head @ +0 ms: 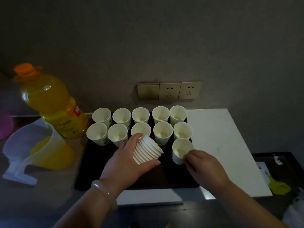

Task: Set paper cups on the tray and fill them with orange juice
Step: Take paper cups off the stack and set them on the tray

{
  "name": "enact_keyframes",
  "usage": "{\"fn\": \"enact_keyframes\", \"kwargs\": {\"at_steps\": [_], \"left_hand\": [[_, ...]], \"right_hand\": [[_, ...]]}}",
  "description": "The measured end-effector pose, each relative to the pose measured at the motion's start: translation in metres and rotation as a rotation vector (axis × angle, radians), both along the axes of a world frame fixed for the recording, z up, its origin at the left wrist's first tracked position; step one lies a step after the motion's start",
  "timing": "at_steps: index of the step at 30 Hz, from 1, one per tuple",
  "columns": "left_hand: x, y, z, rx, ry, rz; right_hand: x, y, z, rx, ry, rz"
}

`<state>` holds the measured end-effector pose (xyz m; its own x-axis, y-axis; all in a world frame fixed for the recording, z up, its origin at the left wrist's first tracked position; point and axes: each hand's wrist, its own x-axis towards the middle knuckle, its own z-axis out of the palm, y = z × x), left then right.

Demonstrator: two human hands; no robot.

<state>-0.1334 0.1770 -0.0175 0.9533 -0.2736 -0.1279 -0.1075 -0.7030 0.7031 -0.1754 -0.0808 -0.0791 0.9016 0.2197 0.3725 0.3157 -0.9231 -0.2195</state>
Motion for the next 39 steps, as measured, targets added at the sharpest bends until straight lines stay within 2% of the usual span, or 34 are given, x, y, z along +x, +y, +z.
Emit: {"fn": "enact_keyframes", "kwargs": {"at_steps": [13,24,30,35,37,39], "left_hand": [[0.000,-0.001,-0.001,0.034,-0.005,0.001],[-0.002,0.000,-0.001,0.013,-0.036,-0.011],[-0.003,0.003,-0.002,0.011,-0.036,-0.016],[-0.004,0.005,-0.004,0.001,-0.043,-0.030],[-0.004,0.006,-0.004,-0.002,-0.041,-0.028],[-0.005,0.006,-0.003,0.005,-0.043,-0.028]], "right_hand": [[0.012,-0.002,-0.008,-0.058,0.062,-0.024],[0.008,-0.006,-0.005,-0.009,0.055,-0.023],[0.003,-0.007,-0.005,-0.026,0.116,-0.045],[-0.005,-0.001,0.010,0.016,0.166,-0.092],[-0.008,0.007,0.025,0.037,0.112,-0.099],[-0.008,0.026,0.046,0.166,0.053,-0.081]]}}
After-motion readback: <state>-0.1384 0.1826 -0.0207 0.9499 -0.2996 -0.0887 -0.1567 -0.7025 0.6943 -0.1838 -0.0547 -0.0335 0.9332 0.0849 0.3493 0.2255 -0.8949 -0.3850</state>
